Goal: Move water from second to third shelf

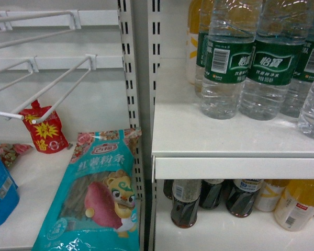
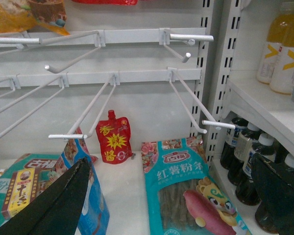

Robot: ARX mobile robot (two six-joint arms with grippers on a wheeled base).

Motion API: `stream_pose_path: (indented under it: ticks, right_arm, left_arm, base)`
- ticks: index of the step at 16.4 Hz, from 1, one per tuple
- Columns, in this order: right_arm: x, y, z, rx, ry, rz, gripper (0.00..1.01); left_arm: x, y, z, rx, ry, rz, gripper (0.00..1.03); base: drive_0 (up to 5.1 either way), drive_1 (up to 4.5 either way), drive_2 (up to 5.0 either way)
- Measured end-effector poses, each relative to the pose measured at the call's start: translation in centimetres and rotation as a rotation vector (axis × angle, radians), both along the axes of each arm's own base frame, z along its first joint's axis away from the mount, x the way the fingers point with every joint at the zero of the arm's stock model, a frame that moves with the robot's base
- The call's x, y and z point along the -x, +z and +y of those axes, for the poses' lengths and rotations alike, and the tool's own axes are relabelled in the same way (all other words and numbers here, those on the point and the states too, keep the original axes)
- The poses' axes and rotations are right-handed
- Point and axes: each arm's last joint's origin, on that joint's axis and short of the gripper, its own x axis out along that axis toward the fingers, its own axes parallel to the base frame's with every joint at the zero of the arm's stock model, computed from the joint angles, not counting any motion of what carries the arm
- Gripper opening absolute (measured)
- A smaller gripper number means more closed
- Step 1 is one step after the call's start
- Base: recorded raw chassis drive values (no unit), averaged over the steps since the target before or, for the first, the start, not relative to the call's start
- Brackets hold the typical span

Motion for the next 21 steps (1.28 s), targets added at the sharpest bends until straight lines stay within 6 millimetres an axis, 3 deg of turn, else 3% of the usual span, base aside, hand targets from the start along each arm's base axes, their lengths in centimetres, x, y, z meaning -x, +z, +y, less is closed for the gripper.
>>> stream_pose_path:
  ticks: [1, 8, 11, 17, 20, 21]
  right_arm:
    - [0.24, 0.53, 0.00, 0.000, -0.001, -0.061, 0.02]
    - [0.24, 0.33, -0.01, 0.001, -0.003, -0.043, 0.02]
    - [0.24, 0.33, -0.01, 0.000, -0.003, -0.043, 0.32]
    - [0.24, 0.33, -0.01, 0.000, -0.003, -0.043, 0.50]
    - [0.24, 0.33, -0.01, 0.000, -0.003, -0.043, 0.65]
    - [0.24, 0.33, -0.01, 0.000, -0.003, -0.043, 0.74]
  left_arm:
    - [0.00, 0.00, 0.00, 0.000, -0.002, 0.000, 0.98]
    - [0.00, 0.00, 0.00, 0.000, -0.001, 0.000, 0.98]
    - [0.00, 0.00, 0.00, 0.000, -0.001, 0.000, 0.98]
    - [0.00, 0.00, 0.00, 0.000, -0.001, 0.000, 0.98]
    - [0.00, 0.00, 0.00, 0.000, 0.000, 0.000, 0.98]
    - [0.00, 0.00, 0.00, 0.000, -0.001, 0.000, 0.98]
  base:
    - [0.0, 0.00, 0.0]
    - [0.0, 0.00, 0.0]
    - [0.0, 0.00, 0.0]
    - [0.0, 0.00, 0.0]
    - [0.0, 0.00, 0.0]
    - [0.0, 0.00, 0.0]
